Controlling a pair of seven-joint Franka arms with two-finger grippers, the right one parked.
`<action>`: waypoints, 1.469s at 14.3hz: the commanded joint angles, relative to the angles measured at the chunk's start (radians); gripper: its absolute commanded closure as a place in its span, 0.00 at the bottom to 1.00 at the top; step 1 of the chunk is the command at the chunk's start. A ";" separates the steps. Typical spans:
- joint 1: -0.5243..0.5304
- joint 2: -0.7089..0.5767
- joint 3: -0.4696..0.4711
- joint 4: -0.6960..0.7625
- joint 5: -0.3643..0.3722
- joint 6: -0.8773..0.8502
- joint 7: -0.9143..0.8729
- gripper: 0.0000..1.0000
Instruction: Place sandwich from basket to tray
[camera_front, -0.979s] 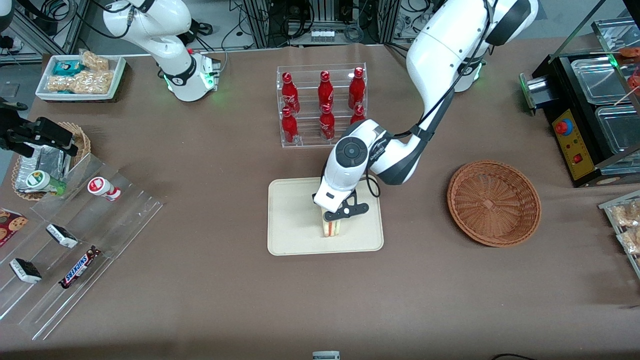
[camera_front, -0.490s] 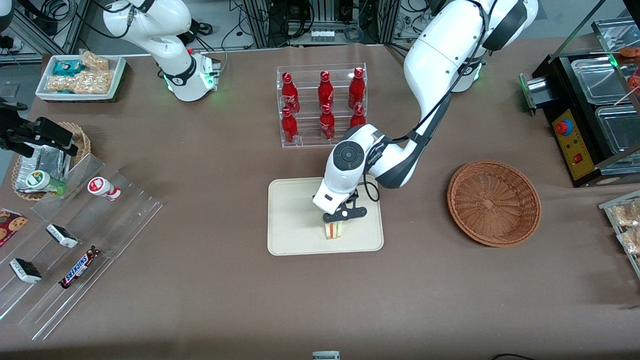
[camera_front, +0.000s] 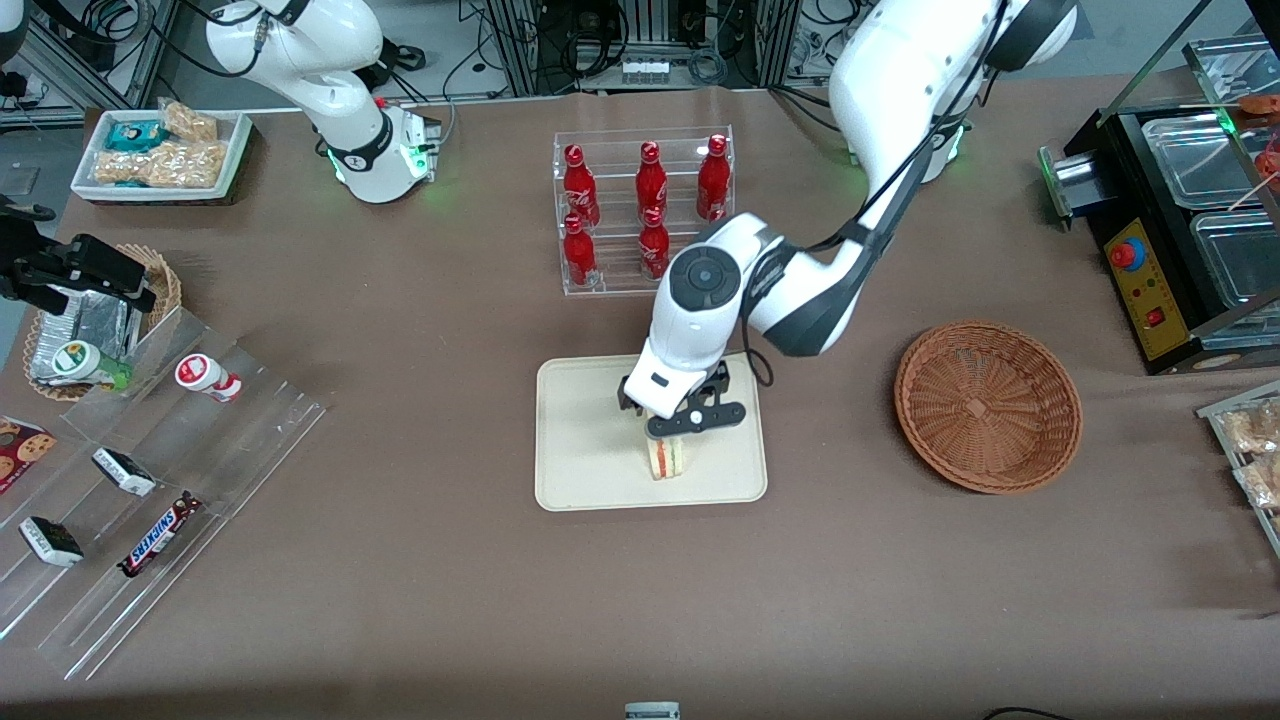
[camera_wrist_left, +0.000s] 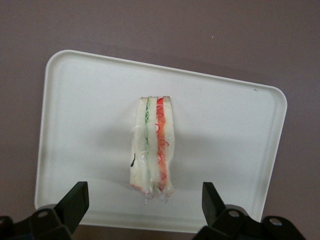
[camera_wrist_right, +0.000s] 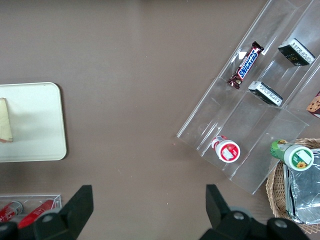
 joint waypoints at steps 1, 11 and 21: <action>0.000 -0.120 0.064 -0.032 -0.011 -0.119 0.021 0.00; 0.000 -0.283 0.410 -0.161 -0.115 -0.228 0.369 0.00; 0.001 -0.483 0.530 -0.155 -0.134 -0.485 0.625 0.00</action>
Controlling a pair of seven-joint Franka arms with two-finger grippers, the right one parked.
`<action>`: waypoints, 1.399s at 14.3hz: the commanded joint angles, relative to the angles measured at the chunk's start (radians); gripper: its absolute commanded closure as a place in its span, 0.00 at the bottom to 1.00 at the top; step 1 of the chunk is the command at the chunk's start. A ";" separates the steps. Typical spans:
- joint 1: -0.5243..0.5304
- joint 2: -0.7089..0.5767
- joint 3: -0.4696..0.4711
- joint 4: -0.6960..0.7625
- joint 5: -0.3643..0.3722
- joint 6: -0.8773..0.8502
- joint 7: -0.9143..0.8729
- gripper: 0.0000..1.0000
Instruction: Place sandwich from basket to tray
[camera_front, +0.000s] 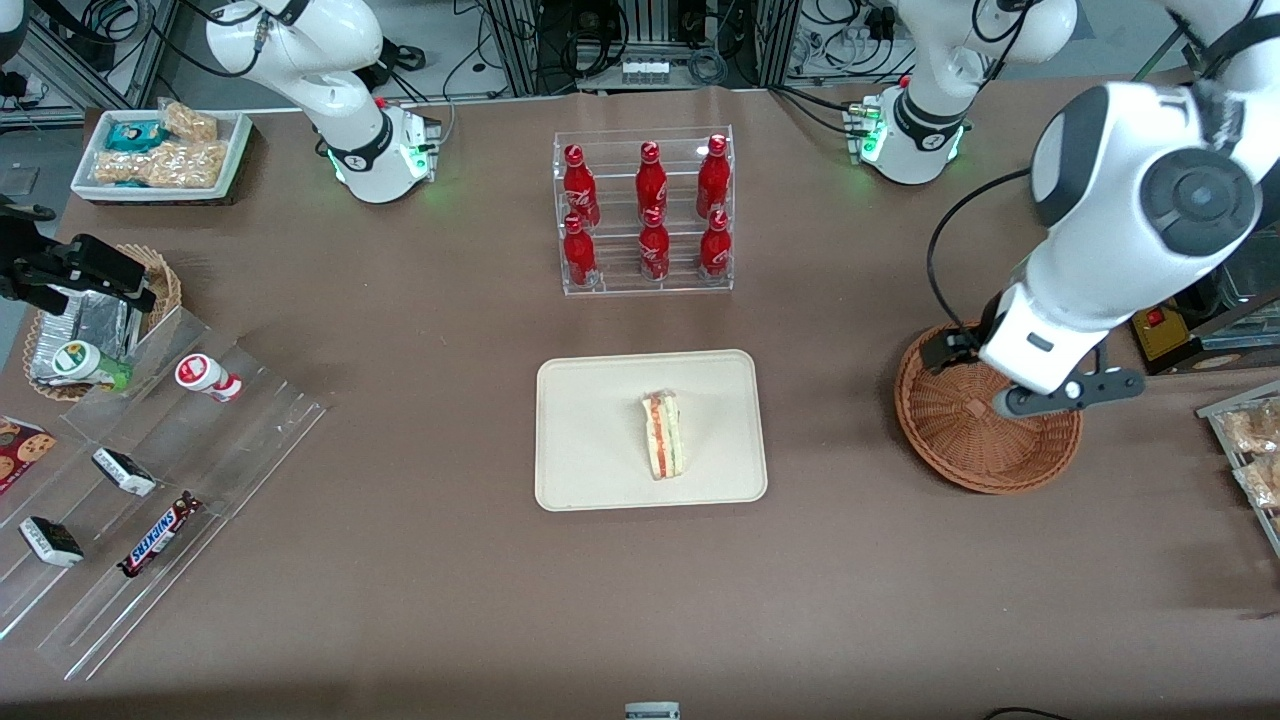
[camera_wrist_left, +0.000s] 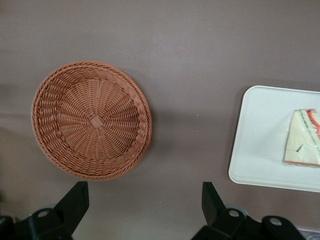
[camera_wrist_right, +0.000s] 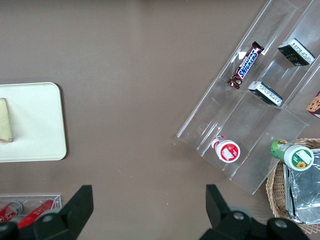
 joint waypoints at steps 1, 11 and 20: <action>-0.008 -0.051 0.008 -0.021 -0.013 -0.031 0.043 0.00; 0.521 -0.086 -0.424 -0.030 -0.001 -0.060 0.152 0.00; 0.535 -0.128 -0.395 -0.017 0.028 -0.072 0.278 0.00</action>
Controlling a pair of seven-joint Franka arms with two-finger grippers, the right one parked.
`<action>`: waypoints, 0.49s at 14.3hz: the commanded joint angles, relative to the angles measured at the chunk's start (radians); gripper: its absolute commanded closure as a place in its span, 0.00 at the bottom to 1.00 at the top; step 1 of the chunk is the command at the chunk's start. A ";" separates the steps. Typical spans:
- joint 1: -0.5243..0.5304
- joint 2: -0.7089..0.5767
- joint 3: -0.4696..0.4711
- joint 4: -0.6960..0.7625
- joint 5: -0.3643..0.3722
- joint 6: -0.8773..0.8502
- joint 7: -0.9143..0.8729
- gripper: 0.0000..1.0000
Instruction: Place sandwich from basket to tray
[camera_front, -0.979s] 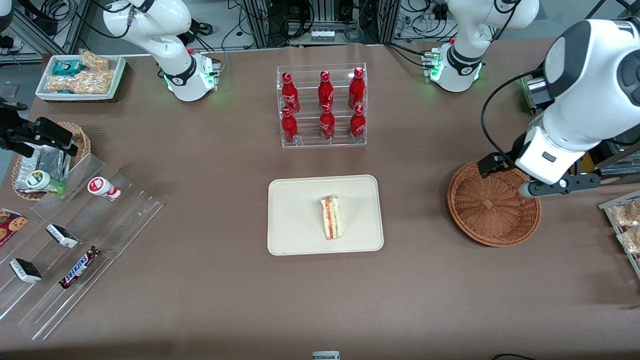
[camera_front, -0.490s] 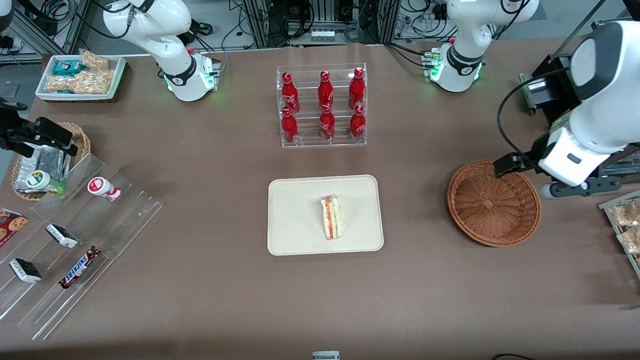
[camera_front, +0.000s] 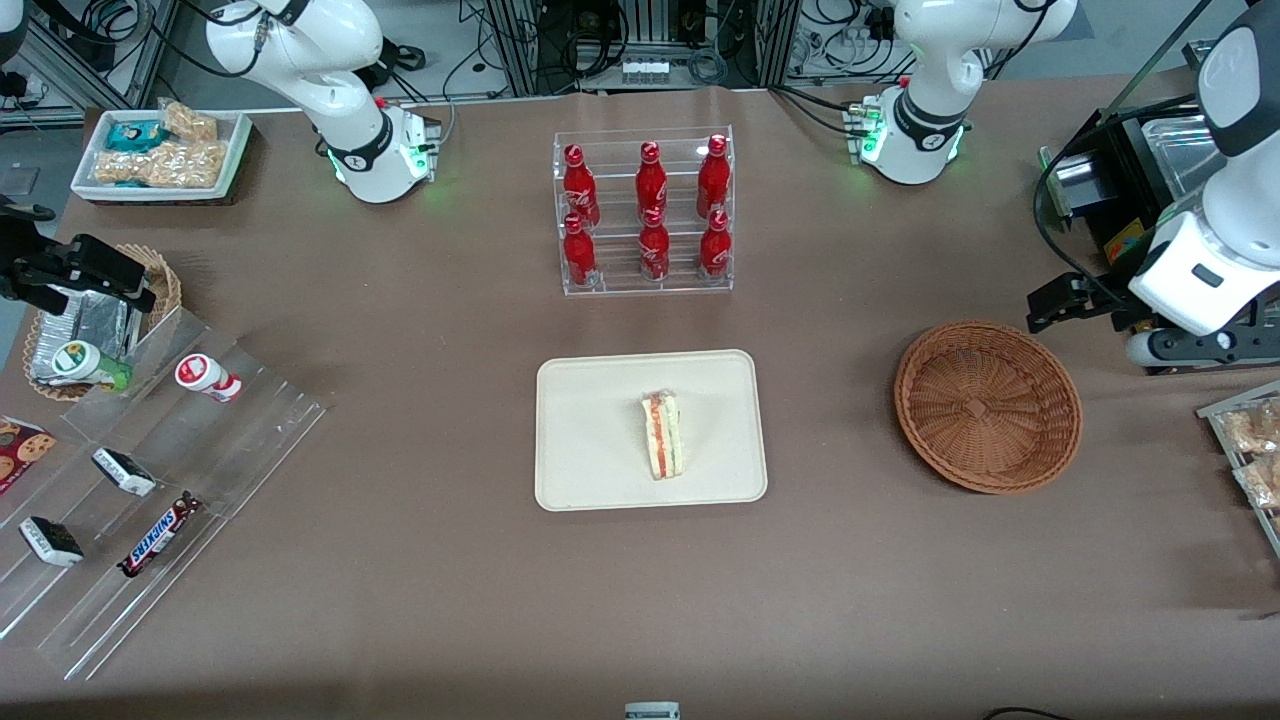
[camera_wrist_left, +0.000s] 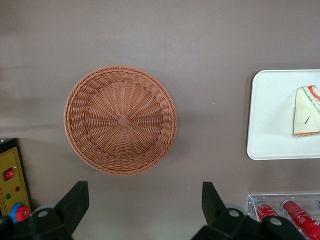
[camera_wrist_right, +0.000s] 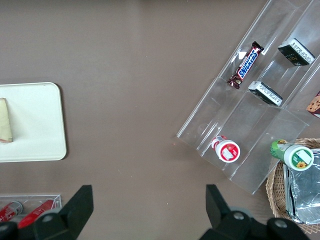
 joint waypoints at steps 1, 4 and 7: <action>0.002 -0.020 -0.003 0.001 0.033 -0.009 0.041 0.00; 0.003 -0.021 -0.009 0.008 0.036 -0.039 0.107 0.00; 0.007 -0.034 -0.005 0.018 0.033 -0.043 0.104 0.00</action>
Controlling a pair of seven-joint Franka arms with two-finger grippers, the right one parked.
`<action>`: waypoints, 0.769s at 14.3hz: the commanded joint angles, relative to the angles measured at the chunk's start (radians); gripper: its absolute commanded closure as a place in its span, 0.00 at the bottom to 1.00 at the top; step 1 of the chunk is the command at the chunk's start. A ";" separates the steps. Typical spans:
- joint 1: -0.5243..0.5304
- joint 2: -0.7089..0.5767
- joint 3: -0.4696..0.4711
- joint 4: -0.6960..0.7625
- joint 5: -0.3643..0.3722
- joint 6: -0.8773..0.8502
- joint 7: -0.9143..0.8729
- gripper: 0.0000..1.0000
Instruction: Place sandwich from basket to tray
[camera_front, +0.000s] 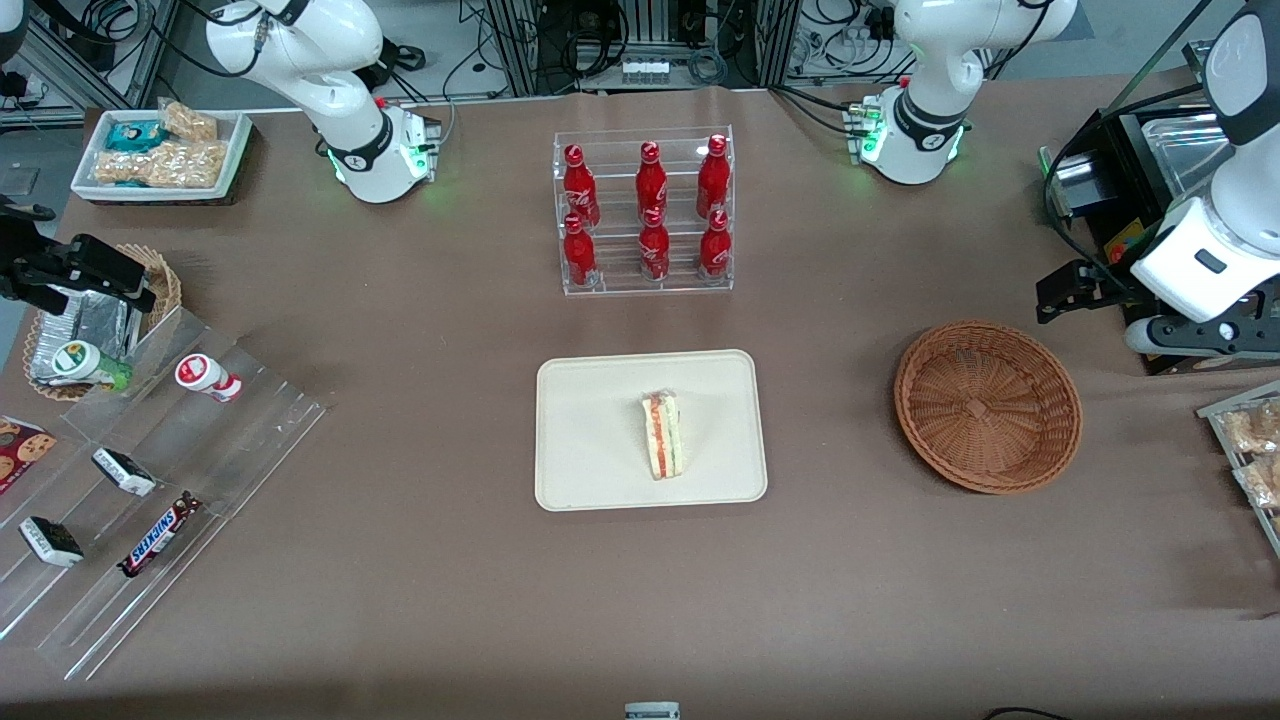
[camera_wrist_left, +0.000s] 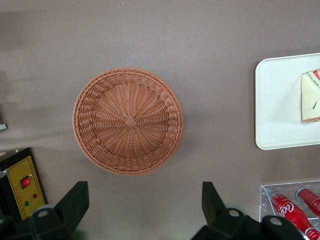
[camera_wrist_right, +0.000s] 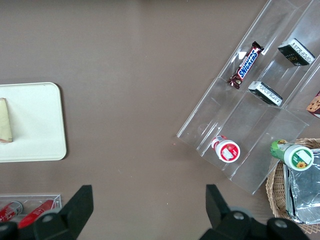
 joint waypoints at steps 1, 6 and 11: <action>0.007 -0.022 -0.004 0.026 0.013 -0.034 0.013 0.00; 0.007 -0.032 -0.004 0.030 0.010 -0.057 0.018 0.00; 0.002 -0.032 -0.011 0.026 0.007 -0.057 0.010 0.00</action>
